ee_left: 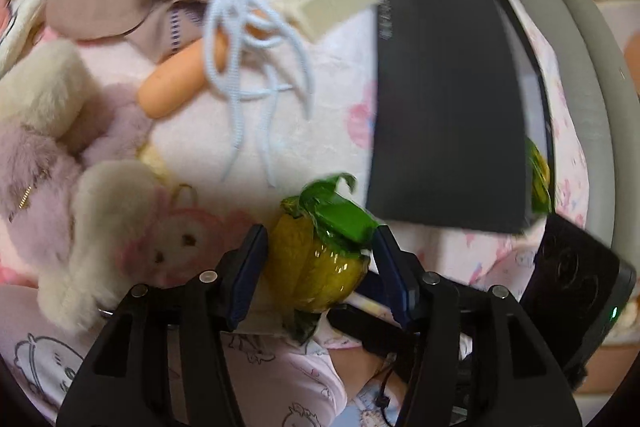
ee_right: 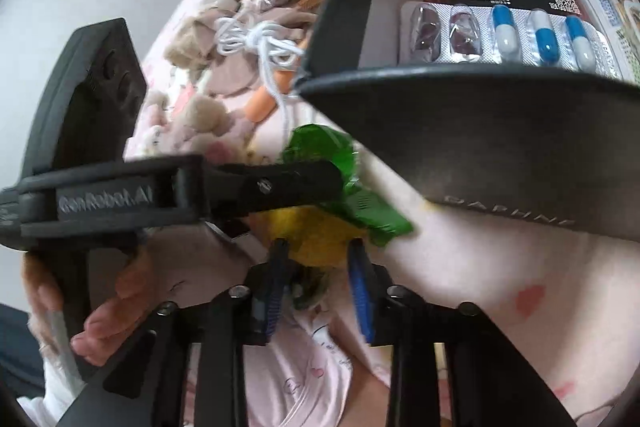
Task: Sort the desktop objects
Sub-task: 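Carry the held corn candy with the left gripper toward the black box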
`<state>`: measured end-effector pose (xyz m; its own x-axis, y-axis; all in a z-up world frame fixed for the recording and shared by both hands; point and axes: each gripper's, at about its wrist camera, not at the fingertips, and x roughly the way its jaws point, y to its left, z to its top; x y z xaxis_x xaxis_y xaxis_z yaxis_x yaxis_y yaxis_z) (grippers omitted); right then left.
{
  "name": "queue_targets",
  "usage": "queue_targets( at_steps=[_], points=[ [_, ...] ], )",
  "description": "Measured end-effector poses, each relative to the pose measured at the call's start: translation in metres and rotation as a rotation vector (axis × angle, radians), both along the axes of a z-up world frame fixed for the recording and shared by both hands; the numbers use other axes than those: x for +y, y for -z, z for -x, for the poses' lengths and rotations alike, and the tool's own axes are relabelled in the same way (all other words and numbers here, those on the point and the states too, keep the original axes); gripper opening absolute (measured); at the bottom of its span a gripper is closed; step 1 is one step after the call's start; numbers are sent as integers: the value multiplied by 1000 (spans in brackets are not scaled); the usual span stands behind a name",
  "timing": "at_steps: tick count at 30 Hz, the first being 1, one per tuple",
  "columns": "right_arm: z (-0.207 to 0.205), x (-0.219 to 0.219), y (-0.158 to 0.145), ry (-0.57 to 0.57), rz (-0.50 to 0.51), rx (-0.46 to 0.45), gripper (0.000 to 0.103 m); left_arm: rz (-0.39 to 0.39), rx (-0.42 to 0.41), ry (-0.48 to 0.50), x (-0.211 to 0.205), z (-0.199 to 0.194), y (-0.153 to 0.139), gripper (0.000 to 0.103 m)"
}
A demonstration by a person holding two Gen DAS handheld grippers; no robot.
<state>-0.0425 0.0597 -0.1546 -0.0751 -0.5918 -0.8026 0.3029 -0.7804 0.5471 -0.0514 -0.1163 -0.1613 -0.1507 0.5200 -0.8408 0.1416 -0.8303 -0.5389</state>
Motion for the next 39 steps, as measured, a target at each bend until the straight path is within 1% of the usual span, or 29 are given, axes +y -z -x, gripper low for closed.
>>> queue_targets(
  at_steps=[3, 5, 6, 8, 9, 11, 12, 13, 15, 16, 18, 20, 21, 22, 24, 27, 29, 32, 33, 34, 35, 36, 37, 38, 39],
  points=[
    [-4, 10, -11, 6, -13, 34, 25, -17, 16, 65, 9, -7, -6, 55],
    [-6, 17, -18, 10, 3, 36, 25, -40, 26, 90, 12, -11, -7, 55],
    [-7, 19, -18, 5, -14, 31, 25, -50, 21, 94, 13, -12, -8, 55],
    [-9, 20, -17, 6, -51, 38, 25, -65, 7, 78, 10, -11, -5, 55],
    [-10, 21, -16, 8, -54, 37, 25, -59, 11, 57, 6, -10, -4, 55],
    [-13, 24, -15, 13, -45, 19, 25, -29, 50, 7, 1, -7, -8, 55],
    [-15, 27, -15, 19, -47, 21, 25, -28, 67, -10, -3, -15, -13, 55],
    [-18, 30, -16, 22, -47, 25, 25, -28, 90, -30, -4, -14, -16, 55],
    [-24, 40, -17, 45, -17, 32, 25, -17, 125, -39, -6, -14, -20, 54],
    [-25, 44, -16, 55, 3, 20, 25, 2, 143, -36, -5, -15, -22, 53],
    [-28, 51, -7, 66, 23, -30, 25, -2, 172, -17, -1, -16, -24, 50],
    [-29, 50, 7, 66, -2, -72, 25, -30, 207, -8, 0, -18, -29, 50],
    [-29, 49, 11, 67, -10, -86, 25, -23, 215, -2, -1, -19, -30, 50],
    [-29, 48, 14, 70, -6, -98, 25, -1, 214, 7, 0, -19, -31, 50],
    [-28, 46, 20, 74, 22, -129, 25, 72, 177, 21, -2, -20, -27, 50],
    [-25, 40, 24, 74, 22, -140, 25, 158, 122, 18, 2, -20, -19, 50],
    [-24, 37, 29, 74, 8, -159, 25, 176, 130, 9, -1, -22, -23, 51],
    [-26, 28, 39, 44, -14, -210, 25, 162, 152, 29, -1, -24, -32, 59],
    [-31, 25, 44, 30, -10, -223, 25, 160, 146, 46, 0, -24, -32, 64],
    [-36, 24, 48, 25, 1, -234, 25, 162, 136, 67, 1, -24, -31, 69],
    [-35, 22, 51, 29, 17, -244, 25, 170, 117, 84, 3, -24, -28, 71],
    [-34, 21, 55, 43, 37, -254, 25, 191, 96, 89, 3, -23, -24, 71],
    [-32, 21, 58, 61, 54, -262, 25, 243, 69, 84, 3, -22, -20, 71],
    [-30, 22, 62, 79, 71, -276, 24, 249, 57, 75, 1, -21, -17, 71],
    [-29, 23, 64, 91, 88, -285, 24, 205, 34, 64, -1, -20, -14, 71]
  ],
)
